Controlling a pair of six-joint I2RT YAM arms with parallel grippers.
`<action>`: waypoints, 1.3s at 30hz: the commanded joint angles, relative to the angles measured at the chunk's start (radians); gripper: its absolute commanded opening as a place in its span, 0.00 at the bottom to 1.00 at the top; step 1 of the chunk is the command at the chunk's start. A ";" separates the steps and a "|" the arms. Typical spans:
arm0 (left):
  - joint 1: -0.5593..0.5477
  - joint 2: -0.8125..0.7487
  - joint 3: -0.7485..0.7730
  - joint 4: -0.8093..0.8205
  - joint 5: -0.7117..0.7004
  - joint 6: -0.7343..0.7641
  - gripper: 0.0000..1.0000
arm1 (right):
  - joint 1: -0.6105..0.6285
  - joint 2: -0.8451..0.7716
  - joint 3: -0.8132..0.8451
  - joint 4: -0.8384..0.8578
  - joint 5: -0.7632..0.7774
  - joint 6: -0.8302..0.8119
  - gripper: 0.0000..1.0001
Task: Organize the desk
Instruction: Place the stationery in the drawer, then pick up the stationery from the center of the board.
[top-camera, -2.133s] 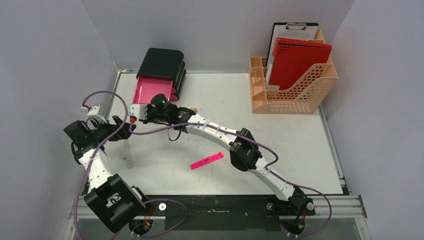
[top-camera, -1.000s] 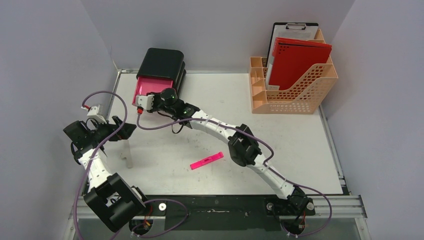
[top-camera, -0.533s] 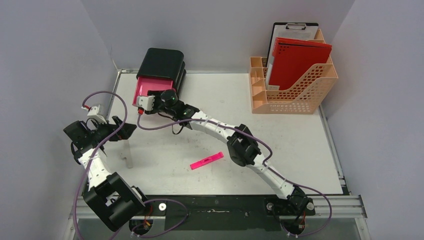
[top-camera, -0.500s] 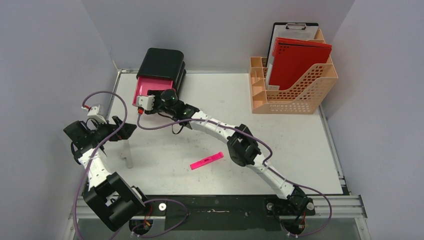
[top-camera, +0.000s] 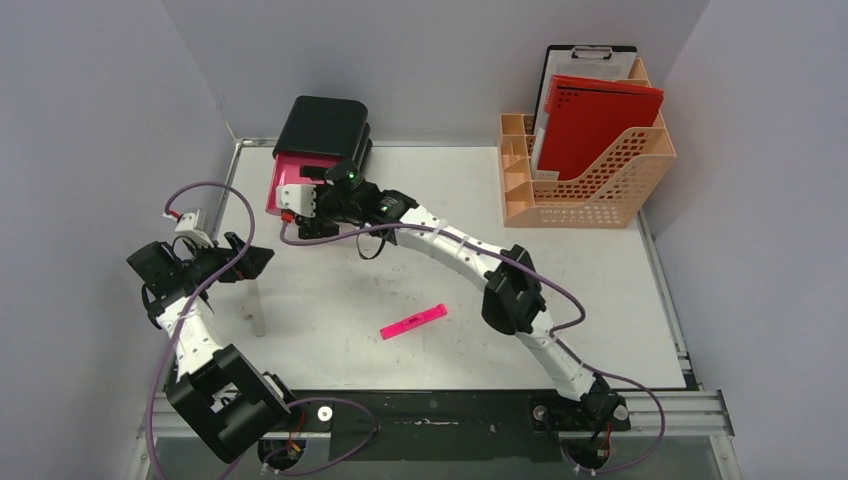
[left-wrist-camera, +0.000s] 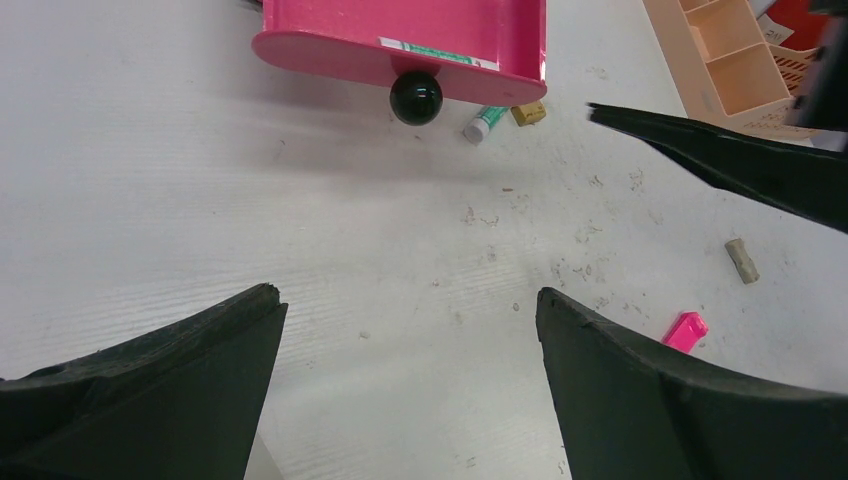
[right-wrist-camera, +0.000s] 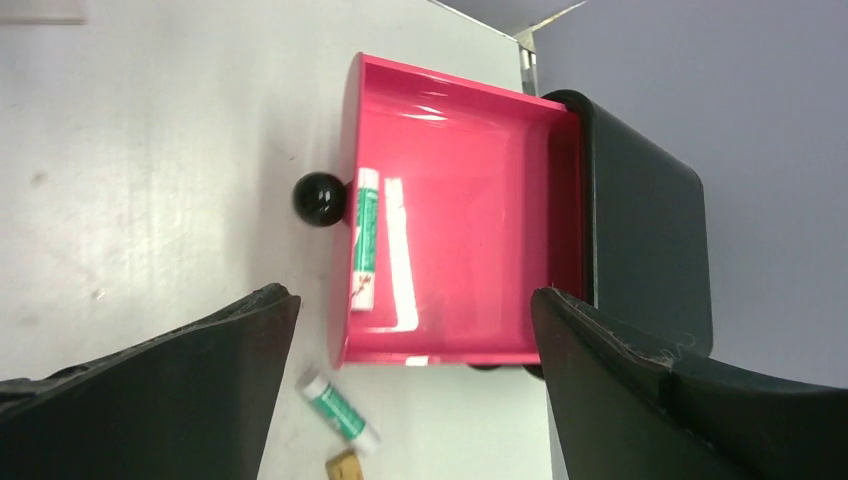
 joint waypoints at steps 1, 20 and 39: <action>0.008 -0.006 -0.001 0.050 0.038 0.009 0.96 | -0.014 -0.210 -0.109 -0.161 -0.092 0.004 0.90; 0.021 -0.020 -0.006 0.043 0.044 0.012 0.96 | -0.310 -0.097 -0.222 -0.172 -0.486 0.021 0.84; 0.027 0.010 -0.002 0.039 0.032 0.019 0.96 | -0.357 0.162 -0.045 -0.069 -0.677 0.079 0.88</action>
